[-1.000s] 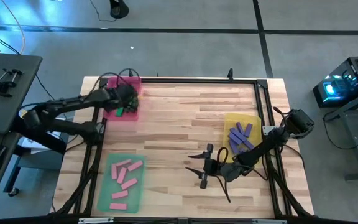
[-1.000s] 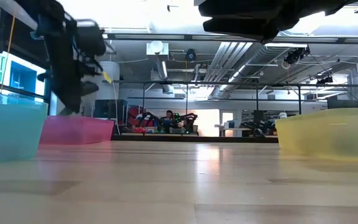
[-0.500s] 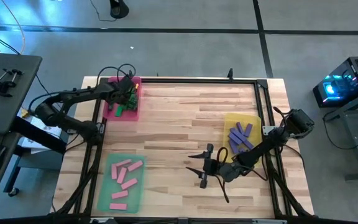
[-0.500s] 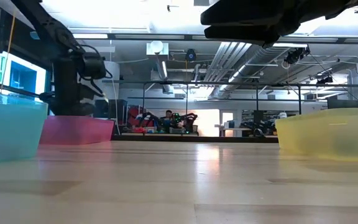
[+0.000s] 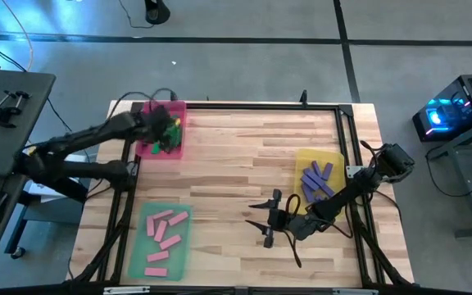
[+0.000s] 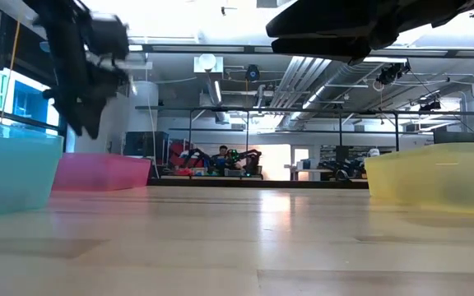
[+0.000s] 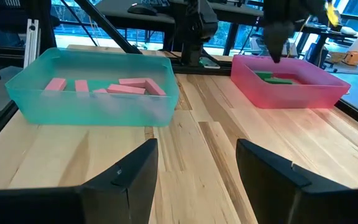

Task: Sort blocks
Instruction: Adjust the green bin

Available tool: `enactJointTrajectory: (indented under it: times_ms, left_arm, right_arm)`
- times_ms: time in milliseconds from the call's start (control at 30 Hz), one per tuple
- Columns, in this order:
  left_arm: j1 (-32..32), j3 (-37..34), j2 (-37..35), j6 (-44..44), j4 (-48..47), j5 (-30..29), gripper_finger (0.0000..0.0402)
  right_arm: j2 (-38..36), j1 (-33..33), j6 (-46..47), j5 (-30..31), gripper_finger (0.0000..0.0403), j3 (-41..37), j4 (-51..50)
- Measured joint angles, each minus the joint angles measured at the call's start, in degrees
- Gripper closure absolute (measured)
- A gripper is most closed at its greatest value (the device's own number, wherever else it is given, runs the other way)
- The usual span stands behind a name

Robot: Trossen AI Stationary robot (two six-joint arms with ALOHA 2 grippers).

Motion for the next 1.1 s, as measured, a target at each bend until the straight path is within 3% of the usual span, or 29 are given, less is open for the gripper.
enactJointTrajectory:
  times_ms: [200, 333, 500, 667, 833, 967, 1100]
  left_arm:
    - [-27.93, -0.24, -6.89, -7.6, 0.46, 6.92, 0.0152]
    - [-47.01, -0.29, -5.66, -15.32, 0.44, 7.09, 0.0156]
    - [-62.66, -0.33, -0.74, -27.42, 0.16, 7.6, 0.0157]
    - [-70.01, -0.33, 6.85, -33.0, 0.01, 8.85, 0.0157]
    - [-71.38, -0.33, 15.85, -32.14, -0.25, 10.44, 0.0175]
    - [-71.4, -0.07, 21.93, -31.32, -2.61, 15.2, 0.0226]
    - [-72.86, -0.46, 25.52, -31.52, -5.7, 21.53, 0.031]
  right_arm:
    - [0.0, 0.0, 0.0, 0.02, 0.0201, 0.0, 0.0]
    - [0.0, 0.0, -0.01, 0.0, 0.0201, 0.0, 0.0]
    - [0.0, 0.0, 0.0, 0.0, 0.0201, 0.0, -0.18]
    - [0.0, 0.0, -0.02, 0.0, 0.0201, 0.0, -0.39]
    - [0.0, 0.0, -0.02, 0.0, 0.0201, 0.0, -0.39]
    - [0.0, 0.0, -0.02, 0.0, 0.0201, 0.0, -0.39]
    - [-0.02, -0.13, -0.02, 0.0, 0.0201, 0.0, -0.39]
